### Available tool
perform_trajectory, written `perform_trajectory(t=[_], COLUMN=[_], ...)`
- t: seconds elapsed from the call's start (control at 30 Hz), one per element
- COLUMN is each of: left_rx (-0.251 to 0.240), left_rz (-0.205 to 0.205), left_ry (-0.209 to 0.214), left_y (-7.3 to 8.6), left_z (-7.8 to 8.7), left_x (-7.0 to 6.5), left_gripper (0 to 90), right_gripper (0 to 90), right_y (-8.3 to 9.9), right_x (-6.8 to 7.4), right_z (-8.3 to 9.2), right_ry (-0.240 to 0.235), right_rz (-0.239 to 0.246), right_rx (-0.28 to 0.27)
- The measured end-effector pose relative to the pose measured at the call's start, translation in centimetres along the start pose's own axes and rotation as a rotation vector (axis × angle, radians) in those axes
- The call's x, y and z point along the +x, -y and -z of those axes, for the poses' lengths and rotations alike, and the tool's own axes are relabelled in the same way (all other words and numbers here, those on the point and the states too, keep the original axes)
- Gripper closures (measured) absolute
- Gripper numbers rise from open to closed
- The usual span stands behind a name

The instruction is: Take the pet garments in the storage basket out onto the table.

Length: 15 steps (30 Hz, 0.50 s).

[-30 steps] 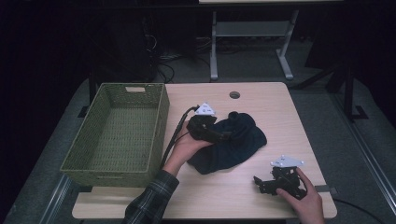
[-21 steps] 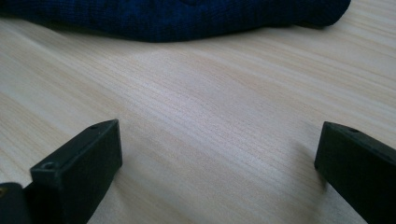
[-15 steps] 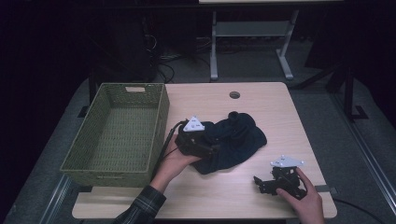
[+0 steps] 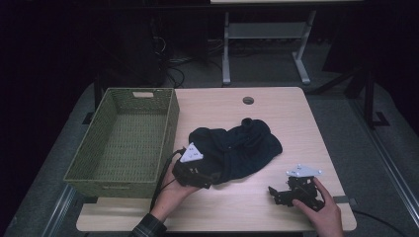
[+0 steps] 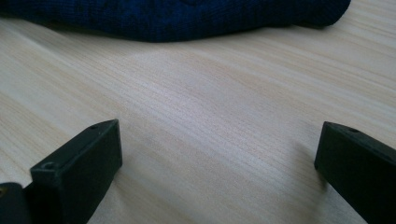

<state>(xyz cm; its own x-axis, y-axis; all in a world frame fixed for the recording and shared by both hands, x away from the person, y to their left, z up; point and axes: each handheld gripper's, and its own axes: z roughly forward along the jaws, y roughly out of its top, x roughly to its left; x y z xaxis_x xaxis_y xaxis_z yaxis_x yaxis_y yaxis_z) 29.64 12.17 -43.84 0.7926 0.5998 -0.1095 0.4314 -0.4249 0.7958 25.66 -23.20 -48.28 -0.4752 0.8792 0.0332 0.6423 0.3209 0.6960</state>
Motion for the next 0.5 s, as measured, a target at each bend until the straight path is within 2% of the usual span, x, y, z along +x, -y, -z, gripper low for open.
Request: perform_trajectory(t=[0.1, 0.2, 0.23, 0.27, 0.37, 0.5], left_rx=[0.025, 0.08, 0.08, 0.112, 0.129, 0.156], left_rz=[0.011, -0.004, -0.004, -0.011, -0.017, -0.04], left_ry=[-0.003, -0.032, -0.032, -0.041, -0.042, -0.073], left_y=[1.1, 2.4, 2.4, 2.9, 3.2, 3.8], left_z=[0.3, 0.2, 0.2, 0.1, -0.1, -0.5], left_x=[-0.5, -1.0, -1.0, -1.2, -1.3, -1.3], left_gripper=[12.9, 12.8, 12.8, 12.8, 12.8, 12.8], right_gripper=[0.5, 0.4, 0.4, 0.5, 0.5, 0.4], right_y=[0.0, 0.0, 0.0, 0.0, 0.0, 0.0], right_x=[0.0, 0.0, 0.0, 0.0, 0.0, 0.0], right_z=[0.0, 0.0, 0.0, 0.0, 0.0, 0.0], right_ry=[0.0, 0.0, 0.0, 0.0, 0.0, 0.0], right_rz=[0.0, 0.0, 0.0, 0.0, 0.0, 0.0], right_rx=[0.0, 0.0, 0.0, 0.0, 0.0, 0.0])
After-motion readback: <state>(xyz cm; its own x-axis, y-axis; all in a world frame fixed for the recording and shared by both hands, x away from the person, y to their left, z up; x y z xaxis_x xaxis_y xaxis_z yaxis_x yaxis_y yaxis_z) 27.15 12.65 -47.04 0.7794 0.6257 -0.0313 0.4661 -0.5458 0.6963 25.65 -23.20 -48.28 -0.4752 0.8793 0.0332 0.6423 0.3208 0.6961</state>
